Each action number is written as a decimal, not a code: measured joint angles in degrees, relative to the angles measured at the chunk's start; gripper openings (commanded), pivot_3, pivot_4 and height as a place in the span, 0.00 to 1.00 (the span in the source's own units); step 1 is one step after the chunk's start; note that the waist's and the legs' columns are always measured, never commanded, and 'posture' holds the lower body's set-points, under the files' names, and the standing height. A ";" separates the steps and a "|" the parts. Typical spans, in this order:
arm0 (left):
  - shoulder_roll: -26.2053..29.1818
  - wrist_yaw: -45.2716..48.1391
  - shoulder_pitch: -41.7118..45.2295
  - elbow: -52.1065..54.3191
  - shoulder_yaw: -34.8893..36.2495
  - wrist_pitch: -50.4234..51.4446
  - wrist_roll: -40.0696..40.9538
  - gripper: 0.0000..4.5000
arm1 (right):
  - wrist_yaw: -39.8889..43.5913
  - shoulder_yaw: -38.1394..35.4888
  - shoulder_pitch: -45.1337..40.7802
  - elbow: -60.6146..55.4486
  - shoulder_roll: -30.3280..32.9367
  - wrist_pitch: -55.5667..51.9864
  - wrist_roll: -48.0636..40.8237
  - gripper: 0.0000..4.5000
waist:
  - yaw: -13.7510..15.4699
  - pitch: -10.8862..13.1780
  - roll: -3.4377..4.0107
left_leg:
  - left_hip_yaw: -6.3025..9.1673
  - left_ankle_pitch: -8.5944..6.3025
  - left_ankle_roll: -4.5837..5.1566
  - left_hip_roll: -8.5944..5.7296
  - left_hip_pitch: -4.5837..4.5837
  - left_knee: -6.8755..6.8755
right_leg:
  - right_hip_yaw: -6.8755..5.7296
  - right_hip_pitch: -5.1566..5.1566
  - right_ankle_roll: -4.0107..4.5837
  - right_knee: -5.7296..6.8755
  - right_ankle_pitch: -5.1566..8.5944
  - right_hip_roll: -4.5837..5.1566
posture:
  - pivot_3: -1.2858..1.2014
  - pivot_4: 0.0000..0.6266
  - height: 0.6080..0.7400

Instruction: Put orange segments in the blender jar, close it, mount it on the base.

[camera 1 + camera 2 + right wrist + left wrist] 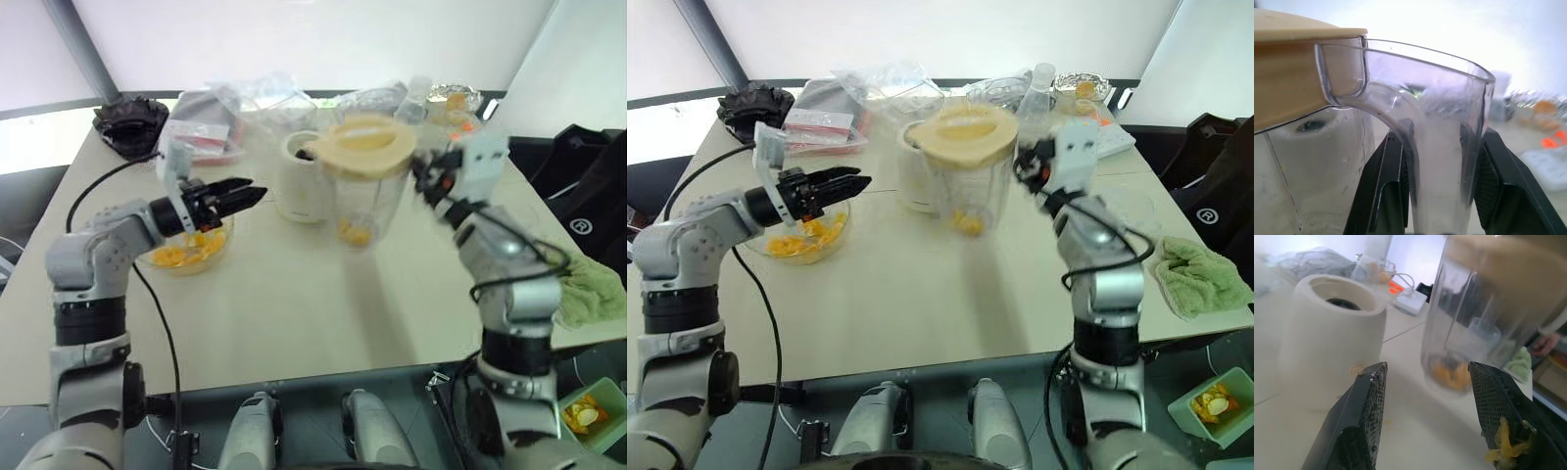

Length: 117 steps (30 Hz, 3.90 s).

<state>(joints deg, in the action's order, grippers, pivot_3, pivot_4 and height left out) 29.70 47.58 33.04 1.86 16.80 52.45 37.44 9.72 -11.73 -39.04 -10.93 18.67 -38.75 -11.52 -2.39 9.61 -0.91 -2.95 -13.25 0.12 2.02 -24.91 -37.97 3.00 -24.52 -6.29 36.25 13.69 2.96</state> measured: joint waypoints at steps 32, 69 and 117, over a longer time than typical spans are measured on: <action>-6.23 -15.97 -22.79 23.06 -2.66 -0.49 9.39 0.60 | -0.96 0.06 -47.29 82.14 -10.66 41.08 4.03 0.29 | -0.23 0.13 0.07 | -0.08 0.37 -0.63 -0.24 -0.50 0.87 | -0.16 -0.74 -0.08 -0.11 -0.13 0.54 | 0.52 0.24 1.00; -6.19 -19.44 -23.07 23.97 -9.33 -2.21 9.78 0.60 | -5.71 4.30 -44.15 83.70 -9.17 44.74 10.47 0.29 | -0.12 0.10 0.06 | -0.02 0.43 -0.73 -0.23 0.17 0.84 | -0.23 0.03 0.17 -0.14 0.01 0.40 | 0.52 0.24 1.00; -6.17 -17.59 -20.72 19.14 -12.60 -4.51 6.91 0.62 | -18.40 5.81 -28.45 53.53 -10.89 21.61 10.08 0.99 | -0.03 0.12 0.07 | 0.08 0.44 -0.69 -0.24 -0.16 0.89 | -0.37 -0.24 0.21 -0.20 0.04 0.48 | 0.52 0.24 1.00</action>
<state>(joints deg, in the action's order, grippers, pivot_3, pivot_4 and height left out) 23.53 30.00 12.32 20.99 4.19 47.93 44.35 -8.67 -5.92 -67.48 42.60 7.78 -17.14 -1.44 -2.42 9.74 -0.85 -2.86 -12.81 -0.57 1.77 -25.08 -37.08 2.64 -24.76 -6.08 36.05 13.73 3.44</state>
